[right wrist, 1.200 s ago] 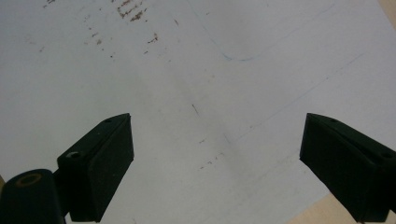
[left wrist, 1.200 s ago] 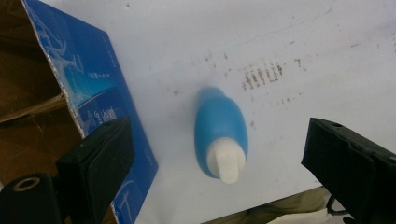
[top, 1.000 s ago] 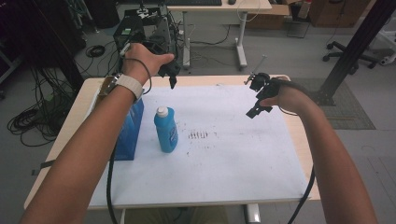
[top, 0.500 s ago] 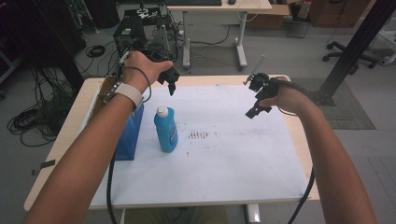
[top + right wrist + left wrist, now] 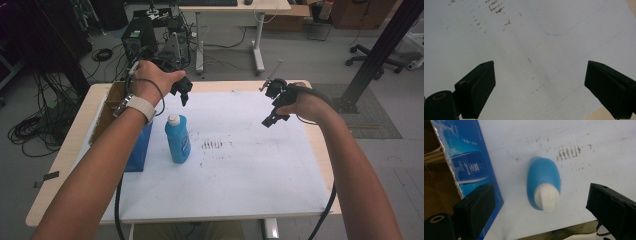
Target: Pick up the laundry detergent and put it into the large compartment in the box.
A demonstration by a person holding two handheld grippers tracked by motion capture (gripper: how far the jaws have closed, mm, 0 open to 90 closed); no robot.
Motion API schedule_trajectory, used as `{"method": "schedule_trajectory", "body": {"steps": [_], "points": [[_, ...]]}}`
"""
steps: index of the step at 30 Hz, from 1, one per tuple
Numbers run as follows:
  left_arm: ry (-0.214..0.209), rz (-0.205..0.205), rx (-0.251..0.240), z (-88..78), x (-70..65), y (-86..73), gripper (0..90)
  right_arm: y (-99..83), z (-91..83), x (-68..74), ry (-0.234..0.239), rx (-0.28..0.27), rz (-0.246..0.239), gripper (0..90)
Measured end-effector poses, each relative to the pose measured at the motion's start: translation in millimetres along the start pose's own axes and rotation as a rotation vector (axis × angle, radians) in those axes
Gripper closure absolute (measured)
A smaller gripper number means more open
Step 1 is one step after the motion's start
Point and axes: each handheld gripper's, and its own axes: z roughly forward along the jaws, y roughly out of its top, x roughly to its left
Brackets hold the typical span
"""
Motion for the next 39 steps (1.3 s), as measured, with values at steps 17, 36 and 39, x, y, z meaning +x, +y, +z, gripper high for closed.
{"method": "schedule_trajectory", "body": {"steps": [17,36,39], "points": [[0.011,-0.005,0.026,14.4,-7.1,-6.7,9.7,1.6,1.1,1.6,0.004,-0.001,-0.014,10.0],[0.013,-0.016,0.030,33.5,-9.5,-11.2,9.1,1.8,1.0,2.7,0.003,-0.007,-0.015,9.9],[0.008,-0.018,0.032,36.7,-8.9,-12.0,9.0,2.2,1.6,3.0,0.004,-0.006,-0.018,9.9]]}}
